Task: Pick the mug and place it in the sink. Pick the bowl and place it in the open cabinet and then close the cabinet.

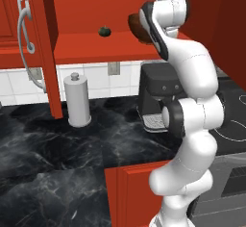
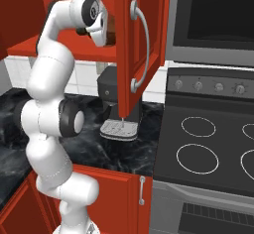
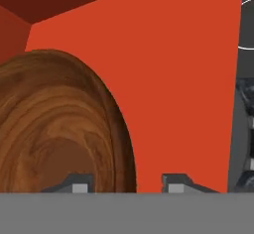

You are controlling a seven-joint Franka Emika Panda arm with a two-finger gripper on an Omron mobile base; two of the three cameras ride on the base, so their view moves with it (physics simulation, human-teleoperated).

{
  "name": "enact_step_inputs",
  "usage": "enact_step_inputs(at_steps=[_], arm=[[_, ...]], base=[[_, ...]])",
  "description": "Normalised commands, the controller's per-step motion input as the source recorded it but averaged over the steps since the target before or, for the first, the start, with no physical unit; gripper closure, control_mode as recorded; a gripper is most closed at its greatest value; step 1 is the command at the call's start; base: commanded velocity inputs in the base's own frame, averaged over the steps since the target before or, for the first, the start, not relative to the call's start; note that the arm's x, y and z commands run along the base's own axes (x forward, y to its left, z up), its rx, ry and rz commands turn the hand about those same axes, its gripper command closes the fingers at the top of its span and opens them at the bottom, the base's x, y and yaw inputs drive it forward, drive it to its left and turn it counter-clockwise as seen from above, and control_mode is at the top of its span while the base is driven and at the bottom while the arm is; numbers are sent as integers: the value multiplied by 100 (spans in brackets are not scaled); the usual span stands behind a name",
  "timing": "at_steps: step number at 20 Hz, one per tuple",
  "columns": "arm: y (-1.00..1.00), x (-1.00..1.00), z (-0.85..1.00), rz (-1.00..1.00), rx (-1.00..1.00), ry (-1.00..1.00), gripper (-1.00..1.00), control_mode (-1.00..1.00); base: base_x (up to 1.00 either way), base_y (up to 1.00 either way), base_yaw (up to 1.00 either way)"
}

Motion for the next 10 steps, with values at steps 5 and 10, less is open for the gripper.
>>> enact_step_inputs(at_steps=[5, 10], arm=[[0, -7, 9, 4, -10, -14, -100, -100], [-3, -54, 1, 1, -4, -12, -100, -100]], base=[[0, 0, 0], [0, 0, 0]])
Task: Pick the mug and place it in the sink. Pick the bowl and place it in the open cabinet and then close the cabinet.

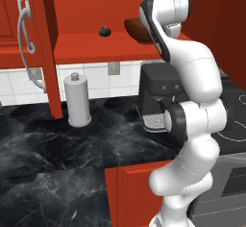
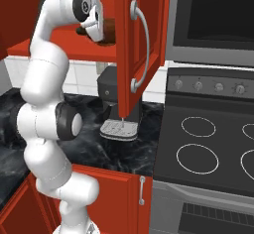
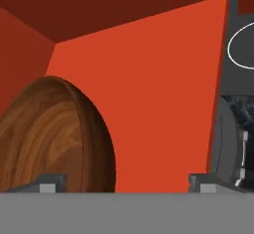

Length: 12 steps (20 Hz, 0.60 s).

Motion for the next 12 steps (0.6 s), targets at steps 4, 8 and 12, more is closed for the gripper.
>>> enact_step_inputs(at_steps=[4, 8, 12], arm=[[-8, -100, -13, 0, 0, -5, -100, -100], [-25, -100, 2, 0, 0, -8, -100, -100], [-6, -100, 9, 0, 0, -11, -100, -100]], base=[[0, 0, 0], [0, 0, 0], [0, 0, 0]])
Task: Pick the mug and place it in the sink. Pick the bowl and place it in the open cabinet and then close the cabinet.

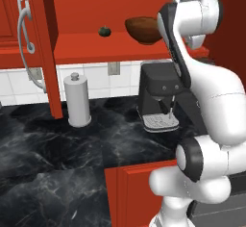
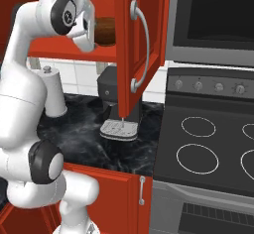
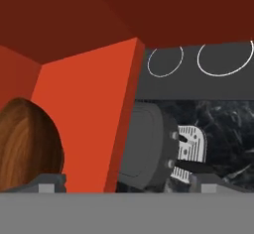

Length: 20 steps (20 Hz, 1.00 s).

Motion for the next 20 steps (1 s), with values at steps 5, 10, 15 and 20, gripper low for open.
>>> enact_step_inputs(at_steps=[5, 10, 15, 20], arm=[[0, -100, 0, 0, 0, -24, -100, -100], [2, -99, 1, 0, 0, -11, -100, -100], [19, -98, 0, 0, 0, 0, -100, -100], [69, -79, 1, 0, -1, -5, -100, -100]], base=[[0, 0, 0], [0, 0, 0], [0, 0, 0], [0, 0, 0]])
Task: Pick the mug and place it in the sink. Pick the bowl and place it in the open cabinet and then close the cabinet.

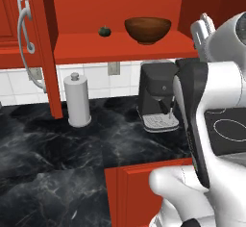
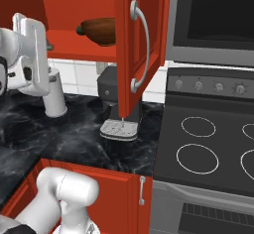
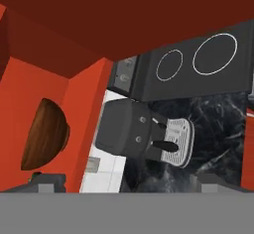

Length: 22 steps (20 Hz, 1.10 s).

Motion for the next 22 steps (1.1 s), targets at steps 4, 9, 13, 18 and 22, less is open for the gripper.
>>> enact_step_inputs(at_steps=[4, 9, 13, 18, 22], arm=[[95, -54, 6, 0, -9, -19, -100, -100], [87, -50, 0, 0, -2, -9, -100, -100], [54, -67, 0, 1, 1, -8, -100, -100], [61, -65, 0, 1, 1, -6, -100, -100], [61, -42, 0, 0, 0, -2, -100, -100]], base=[[0, 0, 0], [0, 0, 0], [0, 0, 0], [0, 0, 0], [0, 0, 0]])
